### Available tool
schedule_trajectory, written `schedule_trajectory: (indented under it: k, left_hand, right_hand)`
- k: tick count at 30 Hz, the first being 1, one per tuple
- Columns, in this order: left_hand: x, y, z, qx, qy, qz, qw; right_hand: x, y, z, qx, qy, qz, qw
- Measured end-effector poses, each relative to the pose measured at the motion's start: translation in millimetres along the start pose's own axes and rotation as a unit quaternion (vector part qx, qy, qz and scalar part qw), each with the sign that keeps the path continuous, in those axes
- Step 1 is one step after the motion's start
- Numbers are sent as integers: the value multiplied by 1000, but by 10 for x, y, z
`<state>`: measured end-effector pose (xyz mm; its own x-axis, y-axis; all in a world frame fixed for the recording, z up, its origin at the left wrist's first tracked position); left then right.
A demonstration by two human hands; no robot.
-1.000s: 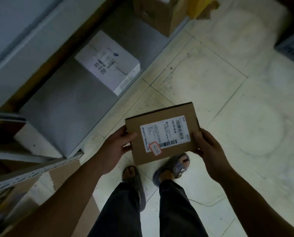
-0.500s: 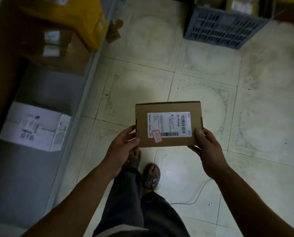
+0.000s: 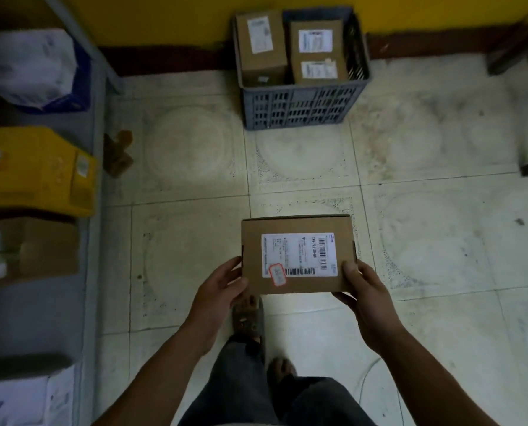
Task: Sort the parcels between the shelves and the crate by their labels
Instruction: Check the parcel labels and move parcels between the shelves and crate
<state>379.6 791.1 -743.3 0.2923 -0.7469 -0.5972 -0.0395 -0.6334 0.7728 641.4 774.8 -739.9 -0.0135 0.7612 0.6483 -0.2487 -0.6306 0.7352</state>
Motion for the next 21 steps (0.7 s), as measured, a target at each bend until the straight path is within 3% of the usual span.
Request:
schedule_trajectory:
  k: [8,21]
  left_hand:
    - [-688,-880,-742,19,-53,4,998]
    - [-1619,-2392,-2270,-35,-46,25,998]
  right_hand:
    - [638,-858,318,-20,-53,-22,998]
    - [1993,-2771,1149,12,-20,-30,999]
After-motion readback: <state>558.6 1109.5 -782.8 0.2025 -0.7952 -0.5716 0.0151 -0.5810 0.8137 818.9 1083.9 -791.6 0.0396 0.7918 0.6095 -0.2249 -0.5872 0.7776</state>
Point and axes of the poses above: each hand's wrist, its own y-axis away from the middle knuckle, its own z-axis out of the back of the hand, x = y × z, the point moved 6 cm from there along -y, towards the middle knuckle, and after that the axes turned 13 degrees about y, right-handed, at the moved point
